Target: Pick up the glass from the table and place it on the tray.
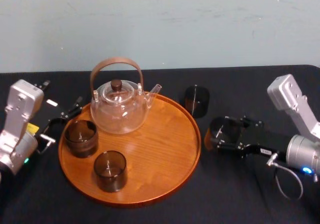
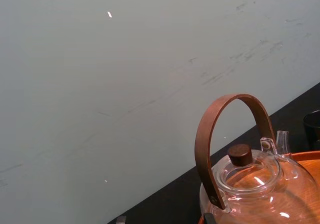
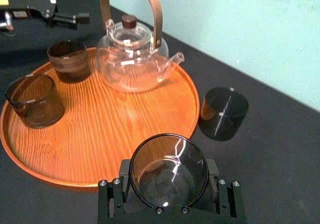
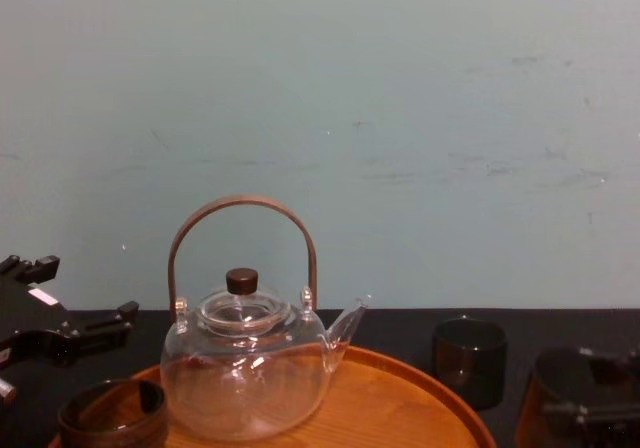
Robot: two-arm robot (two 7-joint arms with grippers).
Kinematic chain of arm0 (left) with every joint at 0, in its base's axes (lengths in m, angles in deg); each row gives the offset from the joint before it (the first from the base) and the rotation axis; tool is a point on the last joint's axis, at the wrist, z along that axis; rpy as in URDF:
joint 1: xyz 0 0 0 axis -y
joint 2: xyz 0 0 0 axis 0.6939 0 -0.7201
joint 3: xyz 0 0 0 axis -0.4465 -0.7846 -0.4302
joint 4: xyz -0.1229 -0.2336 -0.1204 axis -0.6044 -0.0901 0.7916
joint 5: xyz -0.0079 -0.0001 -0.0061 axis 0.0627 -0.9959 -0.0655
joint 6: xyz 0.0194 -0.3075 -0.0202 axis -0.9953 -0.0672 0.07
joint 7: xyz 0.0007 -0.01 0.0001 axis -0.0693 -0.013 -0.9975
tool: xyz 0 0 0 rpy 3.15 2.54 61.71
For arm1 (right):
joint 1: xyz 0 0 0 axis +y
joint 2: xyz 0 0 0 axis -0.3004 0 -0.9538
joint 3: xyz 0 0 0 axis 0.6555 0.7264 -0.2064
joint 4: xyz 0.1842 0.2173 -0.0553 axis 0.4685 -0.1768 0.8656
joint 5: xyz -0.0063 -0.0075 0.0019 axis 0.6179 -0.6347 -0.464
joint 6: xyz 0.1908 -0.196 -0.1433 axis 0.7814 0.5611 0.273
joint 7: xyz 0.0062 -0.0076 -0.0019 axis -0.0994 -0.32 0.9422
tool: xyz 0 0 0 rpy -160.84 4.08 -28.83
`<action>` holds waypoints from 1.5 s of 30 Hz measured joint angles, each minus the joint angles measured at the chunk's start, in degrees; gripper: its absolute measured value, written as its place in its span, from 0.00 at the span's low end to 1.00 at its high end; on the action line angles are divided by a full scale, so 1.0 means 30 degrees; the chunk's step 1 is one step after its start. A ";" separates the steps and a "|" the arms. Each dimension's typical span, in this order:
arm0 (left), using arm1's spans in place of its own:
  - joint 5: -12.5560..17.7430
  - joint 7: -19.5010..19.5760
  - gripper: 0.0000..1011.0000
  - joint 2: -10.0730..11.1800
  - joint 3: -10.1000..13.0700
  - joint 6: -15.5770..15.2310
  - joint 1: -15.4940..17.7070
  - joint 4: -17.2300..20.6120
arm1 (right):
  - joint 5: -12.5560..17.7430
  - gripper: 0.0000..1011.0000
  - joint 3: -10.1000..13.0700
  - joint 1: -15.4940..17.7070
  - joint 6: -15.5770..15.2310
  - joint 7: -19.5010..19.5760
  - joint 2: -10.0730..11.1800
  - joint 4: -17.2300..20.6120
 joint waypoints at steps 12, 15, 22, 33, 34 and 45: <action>0.0000 0.0000 0.99 0.0000 -0.0001 0.0000 0.0000 0.0001 | -0.0211 0.89 -0.0517 -0.1206 0.0593 -0.0598 0.0059 -0.0099; 0.0000 0.0000 0.99 0.0000 0.0000 0.0000 0.0000 0.0000 | -0.0343 0.89 -0.0828 -0.1548 0.0711 -0.0801 -0.0062 -0.0248; 0.0000 0.0000 0.99 0.0000 0.0000 0.0001 0.0000 0.0000 | -0.0767 0.89 -0.1886 -0.2726 0.1057 -0.1491 -0.0655 -0.0881; 0.0000 0.0000 0.99 0.0000 0.0000 0.0000 0.0000 0.0001 | -0.1262 0.89 -0.3392 -0.3936 0.1277 -0.2275 -0.1504 -0.1840; 0.0000 0.0001 0.99 0.0001 0.0000 0.0000 0.0000 0.0000 | -0.1273 0.89 -0.3474 -0.3987 0.1293 -0.2316 -0.1555 -0.1895; 0.0000 0.0001 0.99 0.0001 0.0000 -0.0001 0.0001 0.0000 | -0.1521 0.89 -0.4443 -0.4296 0.1383 -0.2649 -0.1992 -0.2380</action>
